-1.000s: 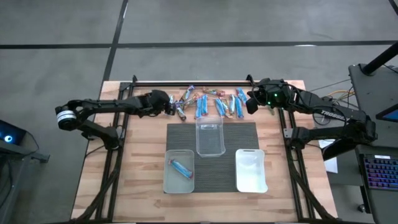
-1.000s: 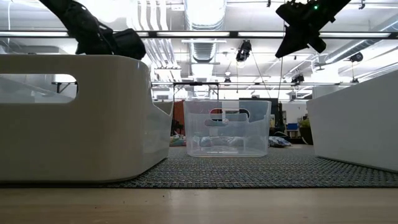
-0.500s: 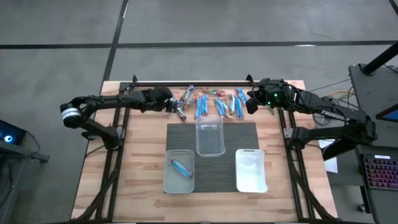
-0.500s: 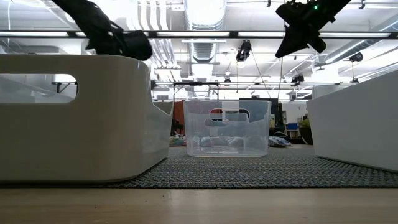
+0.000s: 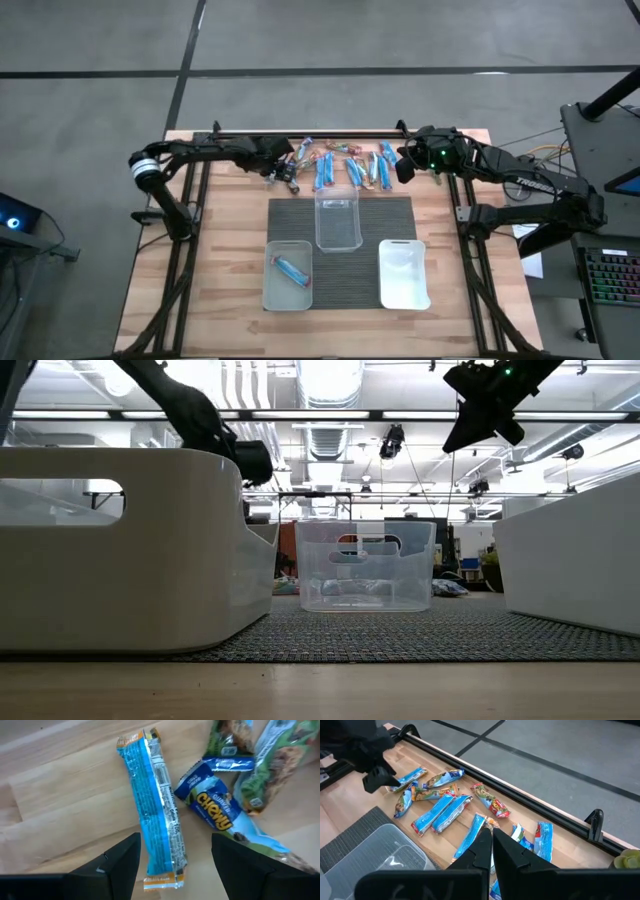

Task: Pick and place Granola Bars by type
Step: Put the orange granola bar into the white bin

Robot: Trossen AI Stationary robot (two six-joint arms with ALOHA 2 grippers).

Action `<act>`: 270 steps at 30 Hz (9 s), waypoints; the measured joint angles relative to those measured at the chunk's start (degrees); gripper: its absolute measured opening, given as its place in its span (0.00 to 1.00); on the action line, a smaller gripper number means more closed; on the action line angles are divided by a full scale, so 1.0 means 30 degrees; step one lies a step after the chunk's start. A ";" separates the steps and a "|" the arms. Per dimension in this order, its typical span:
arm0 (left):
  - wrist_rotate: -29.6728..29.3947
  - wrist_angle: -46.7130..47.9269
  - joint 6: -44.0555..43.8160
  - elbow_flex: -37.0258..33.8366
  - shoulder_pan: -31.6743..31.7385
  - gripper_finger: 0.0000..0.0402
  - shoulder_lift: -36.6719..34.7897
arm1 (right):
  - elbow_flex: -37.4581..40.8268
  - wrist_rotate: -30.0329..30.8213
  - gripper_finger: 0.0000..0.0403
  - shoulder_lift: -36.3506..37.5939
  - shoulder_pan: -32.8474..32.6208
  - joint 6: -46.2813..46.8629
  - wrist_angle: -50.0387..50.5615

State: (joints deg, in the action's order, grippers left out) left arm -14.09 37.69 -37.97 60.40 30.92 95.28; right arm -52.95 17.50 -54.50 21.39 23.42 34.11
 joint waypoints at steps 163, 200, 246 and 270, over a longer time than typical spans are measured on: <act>0.8400 0.1738 0.5564 1.4498 -0.6188 0.21 0.1582 | 0.0007 -0.8524 0.02 0.6975 0.0007 -0.4059 0.3221; 0.9355 -0.5950 0.4517 1.4498 -1.1204 0.18 0.1589 | 0.0007 -1.0826 0.02 1.2007 0.0000 -0.4306 0.6059; 1.5062 -0.8257 0.2995 1.8891 -1.1577 0.18 1.2081 | 0.0021 -1.0088 0.02 1.1723 0.0000 -0.3439 0.7079; 1.5183 -0.7911 0.2398 1.8848 -1.1482 0.18 1.2693 | 0.0036 -0.9777 0.02 1.1722 0.0001 -0.3456 0.7206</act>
State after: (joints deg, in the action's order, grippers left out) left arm 31.46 13.96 -30.78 116.95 -3.53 133.36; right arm -52.84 -11.84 -19.33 21.39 13.05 55.72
